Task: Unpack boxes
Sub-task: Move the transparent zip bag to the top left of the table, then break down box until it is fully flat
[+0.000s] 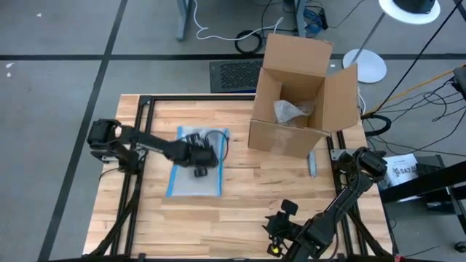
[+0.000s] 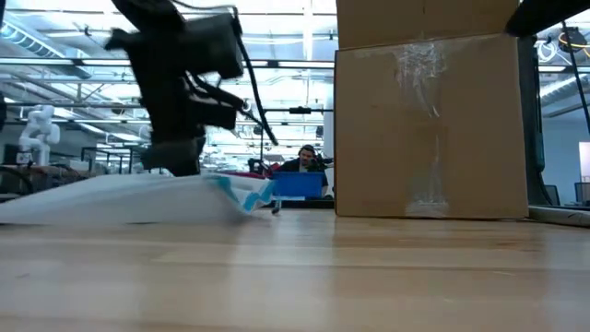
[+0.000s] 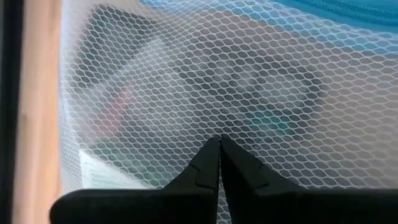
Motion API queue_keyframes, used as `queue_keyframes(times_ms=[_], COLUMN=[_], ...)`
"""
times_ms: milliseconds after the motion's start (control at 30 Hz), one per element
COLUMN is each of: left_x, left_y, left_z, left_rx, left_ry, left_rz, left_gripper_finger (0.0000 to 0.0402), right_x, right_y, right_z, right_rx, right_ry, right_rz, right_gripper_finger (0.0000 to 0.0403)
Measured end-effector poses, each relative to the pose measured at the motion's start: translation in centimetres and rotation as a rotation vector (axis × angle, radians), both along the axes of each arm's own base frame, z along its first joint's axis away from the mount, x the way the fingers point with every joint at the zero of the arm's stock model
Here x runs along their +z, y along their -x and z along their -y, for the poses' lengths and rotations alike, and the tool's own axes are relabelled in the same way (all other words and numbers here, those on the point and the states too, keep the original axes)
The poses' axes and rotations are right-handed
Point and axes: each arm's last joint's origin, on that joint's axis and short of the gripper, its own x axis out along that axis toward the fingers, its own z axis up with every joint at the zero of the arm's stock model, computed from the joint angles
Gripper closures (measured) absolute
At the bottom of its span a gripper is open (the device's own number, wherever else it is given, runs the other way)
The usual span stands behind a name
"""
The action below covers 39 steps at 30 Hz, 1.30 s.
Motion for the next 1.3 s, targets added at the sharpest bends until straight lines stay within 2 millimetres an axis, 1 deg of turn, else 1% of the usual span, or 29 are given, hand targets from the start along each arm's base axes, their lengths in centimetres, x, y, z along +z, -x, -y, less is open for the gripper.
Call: queue_keyframes(times_ms=[133, 300, 400, 533, 600, 700, 800, 867, 933, 1000, 1067, 1133, 1200, 1300], left_x=[0.0, 0.0, 0.0, 0.6, 1.7, 4.2, 7.3, 9.6, 11.9, 14.0, 16.1, 18.1, 19.7, 21.2], left_y=[0.6, 1.6, 2.1, 2.3, 2.0, 1.0, 0.2, -0.3, -0.8, -1.3, -1.8, -2.2, -2.5, -2.9], left_z=[-4.0, -7.7, -8.9, -9.3, -9.2, -8.6, -7.8, -7.1, -6.2, -5.0, -3.5, -2.0, -0.7, 0.5], left_rx=[0.073, 0.124, 0.141, 0.145, 0.138, 0.112, 0.084, 0.067, 0.037, -0.013, -0.092, -0.188, -0.293, -0.405], left_ry=[-0.008, -0.012, -0.017, -0.029, -0.036, -0.065, -0.091, -0.105, -0.1, -0.09, -0.077, -0.053, -0.016, -0.024], left_rz=[-0.053, -0.101, -0.124, -0.168, -0.146, -0.057, 0.049, 0.134, 0.228, 0.331, 0.446, 0.582, 0.701, 0.804], left_gripper_finger=[0.0382, 0.0382, 0.0382, 0.0382, 0.0382, 0.0382, 0.0382, 0.0382, 0.0382, 0.0382, 0.0382, 0.0382, 0.0382, 0.0381], right_x=[0.1, 0.1, 0.1, 0.1, 0.2, 0.2, 0.5, 0.7, 0.8, 0.7, 0.6, 0.6, 0.7, 0.8], right_y=[0.3, 0.6, 0.6, 0.6, 0.6, 0.6, 0.8, 1.3, 2.2, 3.6, 5.0, 6.4, 7.5, 9.0], right_z=[-0.5, -0.9, -0.9, -0.8, -0.7, -0.7, -0.4, -0.2, 0.1, 0.4, 0.7, 0.7, 0.5, 0.1], right_rx=[0.014, 0.025, 0.021, 0.026, 0.033, 0.056, 0.06, 0.053, 0.027, -0.032, -0.113, -0.197, -0.259, -0.32], right_ry=[-0.02, -0.027, -0.031, -0.001, 0.032, 0.075, 0.102, 0.111, 0.101, 0.092, 0.091, 0.084, 0.069, 0.052], right_rz=[0.014, 0.02, 0.021, 0.03, 0.04, 0.043, 0.029, 0.0, -0.055, -0.125, -0.181, -0.191, -0.176, -0.144], right_gripper_finger=[0.0268, 0.0268, 0.0268, 0.0268, 0.0268, 0.0268, 0.0268, 0.0268, 0.0269, 0.0274, 0.028, 0.0288, 0.0295, 0.0303])
